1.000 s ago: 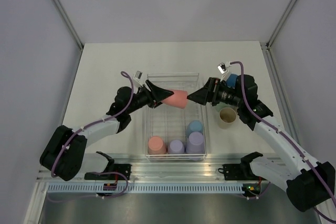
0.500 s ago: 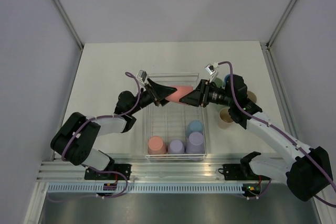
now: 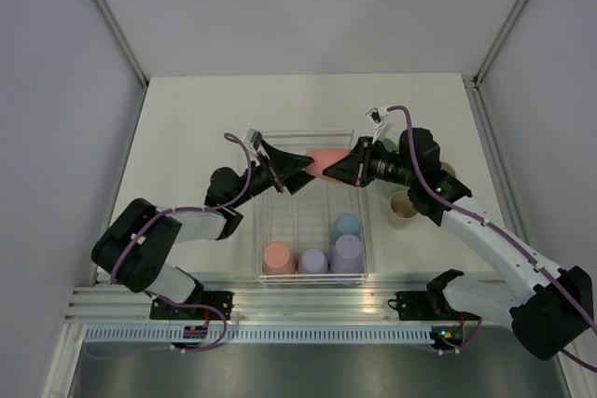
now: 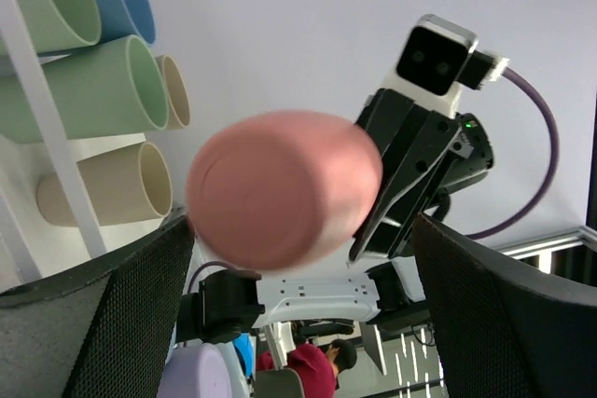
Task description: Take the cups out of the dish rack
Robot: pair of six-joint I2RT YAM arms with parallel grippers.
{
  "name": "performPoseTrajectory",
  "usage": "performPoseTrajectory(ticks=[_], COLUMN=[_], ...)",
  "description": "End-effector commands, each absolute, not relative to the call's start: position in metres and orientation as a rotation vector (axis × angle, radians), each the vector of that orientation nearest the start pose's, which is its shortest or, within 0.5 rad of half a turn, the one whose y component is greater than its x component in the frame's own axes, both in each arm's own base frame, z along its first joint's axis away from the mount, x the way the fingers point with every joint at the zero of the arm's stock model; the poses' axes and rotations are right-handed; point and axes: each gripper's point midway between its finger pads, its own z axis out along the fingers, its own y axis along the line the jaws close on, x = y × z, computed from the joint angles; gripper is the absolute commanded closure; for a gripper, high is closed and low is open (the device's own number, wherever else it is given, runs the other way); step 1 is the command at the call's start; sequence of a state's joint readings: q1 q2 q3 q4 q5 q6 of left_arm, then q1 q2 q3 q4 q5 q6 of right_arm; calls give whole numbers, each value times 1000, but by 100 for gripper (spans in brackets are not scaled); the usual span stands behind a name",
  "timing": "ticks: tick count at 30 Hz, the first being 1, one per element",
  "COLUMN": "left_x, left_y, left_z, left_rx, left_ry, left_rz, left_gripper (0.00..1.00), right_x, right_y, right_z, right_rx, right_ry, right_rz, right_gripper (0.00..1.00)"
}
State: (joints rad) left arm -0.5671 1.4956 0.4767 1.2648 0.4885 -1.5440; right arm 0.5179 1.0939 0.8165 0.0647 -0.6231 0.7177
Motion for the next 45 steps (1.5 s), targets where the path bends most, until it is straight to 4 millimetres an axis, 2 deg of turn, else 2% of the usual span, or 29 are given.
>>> performPoseTrajectory(ticks=[1, 2, 3, 4, 5, 6, 7, 9, 10, 11, 12, 13, 14, 15, 16, 17, 18, 19, 20, 21, 22, 25, 26, 29, 30, 32, 35, 38, 45], left_x=[261, 263, 266, 267, 267, 268, 266, 268, 268, 265, 268, 269, 275, 268, 267, 264, 266, 257, 254, 253, 245, 235, 231, 224, 223, 218, 212, 206, 201], left_y=[-293, -290, -285, -283, -282, -281, -281, -288, -289, -289, -287, -283, -283, -274, -270, -266, -264, -257, -254, -255, -250, -248, -250, -252, -252, -255, -259, -262, -271], left_z=[258, 255, 251, 250, 248, 246, 250, 238, 229, 236, 224, 221, 245, 222, 220, 218, 228, 213, 210, 211, 201, 187, 182, 173, 170, 167, 166, 167, 166], left_rx=[-312, -326, -335, -333, -326, -314, -260, -227, -150, -92, -120, -16, 21, 17, 113, 140, 164, 219, 244, 270, 311, 378, 402, 467, 484, 520, 567, 604, 649], left_ry=[1609, 1618, 1624, 1628, 1647, 1662, 1658, 1790, 1841, 1855, 1979, 1991, 1949, 2097, 2102, 2135, 2131, 2211, 2238, 2253, 2306, 2363, 2372, 2385, 2389, 2401, 2400, 2398, 2405], left_rz=[-2016, -2002, -1985, -1978, -1956, -1941, -1909, -1836, -1743, -1693, -1594, -1470, -1383, -1274, -1182, -1130, -1088, -1021, -993, -970, -931, -847, -812, -742, -723, -701, -703, -717, -745], left_gripper=[0, 0, 0, 0, 0, 0, 0, 0, 0, 0, 0, 0, 0, 0, 0, 0, 0, 0, 0, 0, 0, 0, 0, 0, 0, 1, 1, 1, 2], right_x=[254, 252, 265, 269, 272, 282, 293, 314, 326, 327, 339, 342, 353, 358, 363, 368, 379, 384, 387, 396, 398, 406, 409, 412, 413, 413, 414, 414, 412], right_y=[252, 244, 233, 224, 209, 196, 164, 129, 91, 73, 57, 28, 23, 14, -5, -12, -18, -33, -39, -44, -61, -73, -72, -66, -61, -57, -48, -45, -47], right_z=[280, 269, 277, 276, 266, 275, 264, 271, 271, 263, 266, 263, 261, 261, 259, 258, 252, 247, 242, 229, 222, 190, 173, 148, 132, 113, 95, 86, 78], right_rx=[-339, -331, -288, -278, -262, -219, -113, -1, 124, 172, 272, 379, 411, 466, 536, 571, 601, 661, 688, 707, 769, 812, 814, 804, 797, 796, 778, 773, 783], right_ry=[1942, 2006, 2002, 2015, 2069, 2069, 2123, 2143, 2145, 2190, 2192, 2204, 2217, 2214, 2210, 2209, 2219, 2217, 2232, 2260, 2261, 2318, 2370, 2452, 2500, 2544, 2603, 2628, 2649], right_rz=[1107, 1049, 947, 879, 771, 685, 487, 284, 124, 42, -21, -107, -115, -124, -158, -170, -184, -207, -213, -230, -245, -242, -213, -157, -125, -107, -52, -23, -28], right_gripper=[99, 99, 99, 99, 99, 99, 99, 99, 99, 99, 99, 99, 99, 99, 99, 99, 99, 99, 99, 99, 99, 99, 99, 99, 99, 99, 99, 99, 97])
